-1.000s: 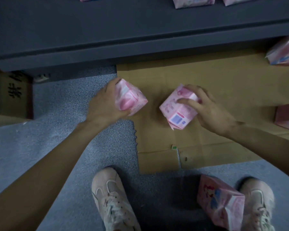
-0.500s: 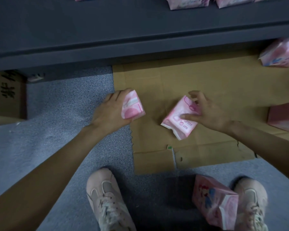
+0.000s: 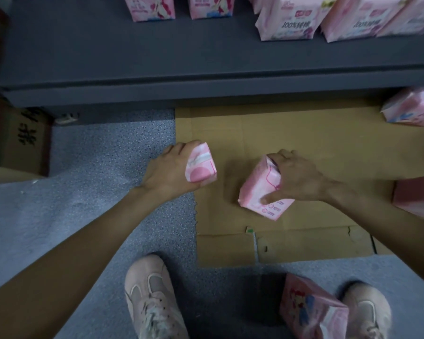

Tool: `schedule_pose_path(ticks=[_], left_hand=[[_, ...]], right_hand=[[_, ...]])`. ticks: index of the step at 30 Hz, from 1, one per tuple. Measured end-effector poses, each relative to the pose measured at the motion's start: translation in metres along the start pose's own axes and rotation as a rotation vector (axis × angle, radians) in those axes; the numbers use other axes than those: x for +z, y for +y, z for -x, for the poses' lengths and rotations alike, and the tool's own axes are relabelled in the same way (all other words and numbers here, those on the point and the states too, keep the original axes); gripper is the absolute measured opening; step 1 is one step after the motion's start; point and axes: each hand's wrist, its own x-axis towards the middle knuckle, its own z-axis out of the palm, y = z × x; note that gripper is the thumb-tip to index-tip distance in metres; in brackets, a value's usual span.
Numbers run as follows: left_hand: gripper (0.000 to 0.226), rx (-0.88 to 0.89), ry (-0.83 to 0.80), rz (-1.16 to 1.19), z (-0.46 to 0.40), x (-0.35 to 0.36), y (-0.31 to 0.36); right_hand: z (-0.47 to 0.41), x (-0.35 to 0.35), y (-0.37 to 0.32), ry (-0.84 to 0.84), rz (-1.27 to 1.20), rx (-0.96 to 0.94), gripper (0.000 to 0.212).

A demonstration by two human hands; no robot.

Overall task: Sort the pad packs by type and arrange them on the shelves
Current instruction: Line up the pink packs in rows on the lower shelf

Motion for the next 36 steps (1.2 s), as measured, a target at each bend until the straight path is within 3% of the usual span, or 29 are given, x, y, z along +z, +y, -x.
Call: schedule_pose_path(ticks=[2,5,8,10,13,15,18,21,23,26,29,33,36], left_hand=[[0.102,-0.045,0.082,-0.004,0.002,-0.004,-0.004],[0.095,-0.109,0.151,-0.054,0.008,-0.004,-0.014],[0.081,-0.068,0.073,-0.146,0.016,-0.004,-0.021],[0.077,0.014,-0.033,-0.176,0.020,-0.010,-0.026],[0.096,0.329,-0.181,-0.250,0.015,-0.032,-0.048],[0.112,0.604,-0.302,-0.515,0.003,-0.043,-0.064],[0.111,0.753,-0.404,-0.893,-0.017,-0.048,-0.069],[0.108,1.019,-0.186,-0.889,-0.028,-0.048,-0.068],[0.103,1.077,-0.069,-0.793,-0.033,-0.048,-0.071],[0.083,0.984,0.058,-0.597,-0.029,-0.071,-0.078],[0.073,0.715,0.235,-0.402,-0.021,-0.118,-0.105],[0.088,0.302,0.347,-0.125,-0.014,-0.194,-0.149],[0.099,0.119,0.412,-0.032,-0.022,-0.248,-0.173]], right_hand=[[0.002,-0.003,-0.003,0.197,0.119,-0.180,0.086],[0.002,-0.003,-0.010,0.409,0.259,-0.359,0.073],[0.001,0.010,-0.014,0.341,0.230,-0.405,0.082],[0.004,0.017,-0.019,0.301,0.108,-0.398,0.068],[0.003,0.023,-0.042,0.376,-0.142,-0.183,0.040],[-0.003,0.027,-0.057,0.499,-0.237,-0.012,0.037],[-0.012,0.031,-0.074,0.591,-0.218,0.194,0.051],[-0.013,0.031,-0.073,0.449,-0.289,0.487,0.079],[-0.010,0.025,-0.069,0.351,-0.397,0.515,0.088],[-0.006,-0.010,-0.078,0.305,-0.531,0.332,0.091],[-0.014,-0.071,-0.113,0.253,-0.536,0.098,0.080],[-0.049,-0.144,-0.174,0.296,-0.341,-0.185,0.081],[-0.089,-0.178,-0.213,0.361,-0.176,-0.329,0.088]])
